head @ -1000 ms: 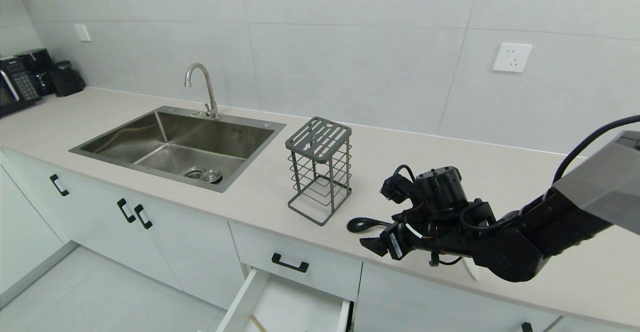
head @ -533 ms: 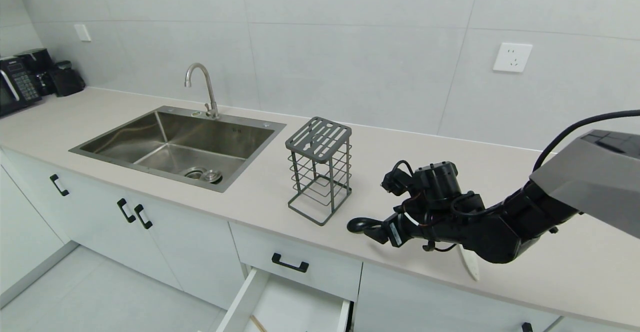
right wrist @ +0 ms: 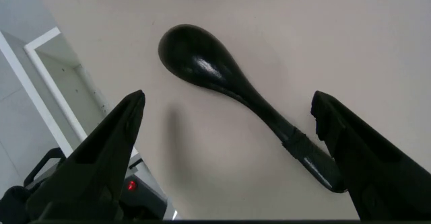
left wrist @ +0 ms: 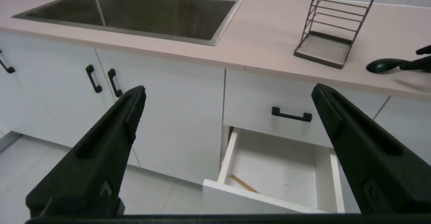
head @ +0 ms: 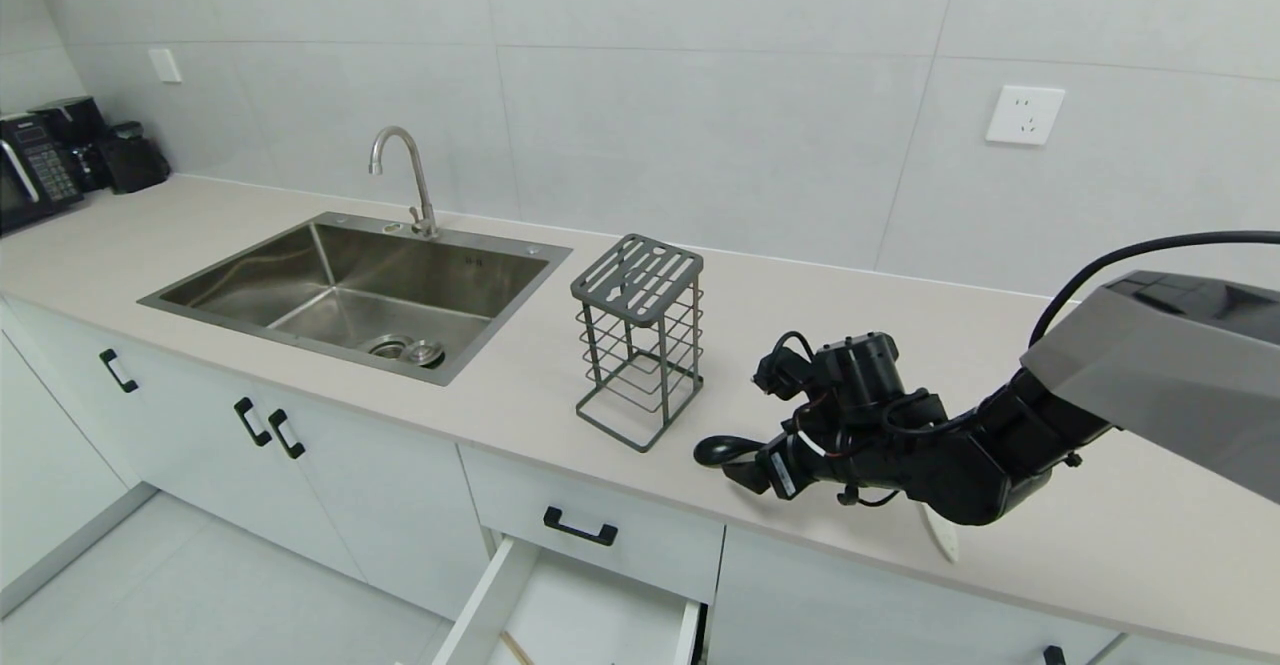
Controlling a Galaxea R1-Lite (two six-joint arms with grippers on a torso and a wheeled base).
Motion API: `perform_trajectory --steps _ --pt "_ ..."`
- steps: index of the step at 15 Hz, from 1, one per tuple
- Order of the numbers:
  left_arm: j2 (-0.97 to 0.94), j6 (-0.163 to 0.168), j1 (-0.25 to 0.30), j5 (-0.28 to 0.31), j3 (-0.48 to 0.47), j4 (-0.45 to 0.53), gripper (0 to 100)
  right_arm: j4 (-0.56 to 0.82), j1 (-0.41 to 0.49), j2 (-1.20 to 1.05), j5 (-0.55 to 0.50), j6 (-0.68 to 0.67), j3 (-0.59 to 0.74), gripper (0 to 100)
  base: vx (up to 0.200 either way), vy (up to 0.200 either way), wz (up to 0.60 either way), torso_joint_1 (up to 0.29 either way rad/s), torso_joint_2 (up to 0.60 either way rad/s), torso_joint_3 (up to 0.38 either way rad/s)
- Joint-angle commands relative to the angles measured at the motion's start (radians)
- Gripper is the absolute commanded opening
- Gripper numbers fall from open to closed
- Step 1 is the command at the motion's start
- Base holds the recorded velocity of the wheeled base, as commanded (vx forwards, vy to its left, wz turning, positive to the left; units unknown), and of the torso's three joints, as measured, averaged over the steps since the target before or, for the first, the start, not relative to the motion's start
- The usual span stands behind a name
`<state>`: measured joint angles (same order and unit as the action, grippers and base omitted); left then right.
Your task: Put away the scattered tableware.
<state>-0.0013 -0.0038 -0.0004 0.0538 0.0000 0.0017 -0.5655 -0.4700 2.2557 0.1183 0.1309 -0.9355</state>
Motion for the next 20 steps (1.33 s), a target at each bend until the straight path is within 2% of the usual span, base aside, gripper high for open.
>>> perform_trajectory --steps 1,20 --pt "0.001 -0.001 0.0 0.0 0.0 0.0 100 -0.001 0.004 0.004 0.0 0.0 -0.002 100 0.0 0.0 0.0 0.0 0.0 0.0" --pt "0.001 -0.001 0.0 0.0 0.0 0.0 100 -0.02 0.007 0.102 -0.005 -0.008 -0.068 100 0.0 0.0 0.0 0.0 0.0 0.0"
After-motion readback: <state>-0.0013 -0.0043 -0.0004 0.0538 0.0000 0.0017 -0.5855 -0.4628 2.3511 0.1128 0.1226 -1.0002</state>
